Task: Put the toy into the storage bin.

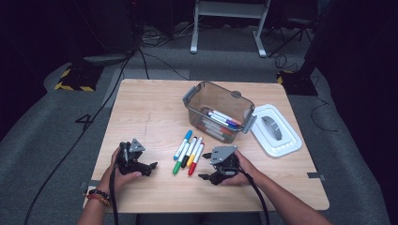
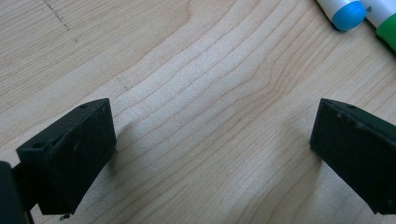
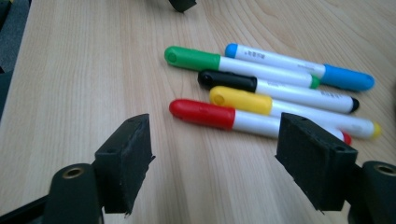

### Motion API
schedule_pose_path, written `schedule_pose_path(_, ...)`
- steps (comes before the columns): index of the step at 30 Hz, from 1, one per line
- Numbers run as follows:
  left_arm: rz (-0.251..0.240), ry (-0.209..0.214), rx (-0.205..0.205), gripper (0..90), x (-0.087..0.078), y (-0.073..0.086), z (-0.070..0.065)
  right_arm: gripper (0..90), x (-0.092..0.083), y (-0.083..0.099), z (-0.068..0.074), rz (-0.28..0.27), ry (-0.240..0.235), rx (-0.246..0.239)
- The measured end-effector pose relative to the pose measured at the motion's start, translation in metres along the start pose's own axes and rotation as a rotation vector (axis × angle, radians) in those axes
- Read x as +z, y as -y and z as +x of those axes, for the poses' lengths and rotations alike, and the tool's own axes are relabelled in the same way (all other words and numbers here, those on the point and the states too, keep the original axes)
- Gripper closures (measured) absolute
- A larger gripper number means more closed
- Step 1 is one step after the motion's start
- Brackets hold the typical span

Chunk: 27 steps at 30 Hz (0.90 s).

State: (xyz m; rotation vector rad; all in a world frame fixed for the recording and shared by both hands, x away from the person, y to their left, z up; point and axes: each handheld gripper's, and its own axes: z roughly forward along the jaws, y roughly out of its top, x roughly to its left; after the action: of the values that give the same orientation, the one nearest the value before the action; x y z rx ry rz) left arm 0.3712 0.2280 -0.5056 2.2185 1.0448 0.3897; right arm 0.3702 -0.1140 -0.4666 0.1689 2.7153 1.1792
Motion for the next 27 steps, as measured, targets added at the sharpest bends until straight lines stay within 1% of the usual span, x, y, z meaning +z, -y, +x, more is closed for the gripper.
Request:
schedule_pose_path(3, 0.000, 0.000, 0.000, 0.5, 0.000, 0.000, 0.000, 28.8, 0.011, -0.006, 0.000, 0.000, -0.014, -0.019)
schedule_pose_path(5, 0.001, 0.000, 0.000, 0.5, 0.000, 0.000, 0.000, 28.9, 0.019, -0.009, 0.000, 0.012, -0.018, -0.045)
schedule_pose_path(11, 0.001, 0.001, -0.001, 0.5, 0.000, 0.000, 0.000, 29.3, 0.031, -0.010, -0.001, 0.030, -0.028, -0.044)
schedule_pose_path(13, 0.001, 0.001, -0.001, 0.5, 0.000, 0.000, 0.000, 31.1, 0.034, -0.009, -0.001, 0.040, -0.027, -0.039)
schedule_pose_path(14, 0.002, 0.001, -0.001, 0.6, 0.000, 0.000, 0.000, 33.6, 0.035, -0.009, -0.001, 0.045, -0.027, -0.039)
schedule_pose_path(18, 0.001, 0.000, -0.007, 0.6, 0.000, 0.000, -0.001, 39.2, 0.035, -0.007, -0.002, 0.046, -0.055, -0.033)
schedule_pose_path(21, 0.000, 0.000, -0.007, 0.6, 0.000, 0.000, -0.001, 38.6, 0.033, -0.007, -0.003, 0.055, -0.065, -0.037)
schedule_pose_path(23, 0.001, 0.000, -0.007, 0.6, 0.000, 0.000, -0.001, 35.4, 0.033, -0.007, -0.002, 0.059, -0.048, -0.050)
schedule_pose_path(26, 0.001, 0.000, -0.008, 0.6, 0.000, 0.000, -0.001, 35.8, 0.034, -0.008, -0.002, 0.049, -0.035, -0.061)
schedule_pose_path(27, 0.001, 0.000, -0.008, 0.6, 0.000, 0.000, -0.001, 35.9, 0.035, -0.007, -0.003, 0.043, -0.033, -0.056)
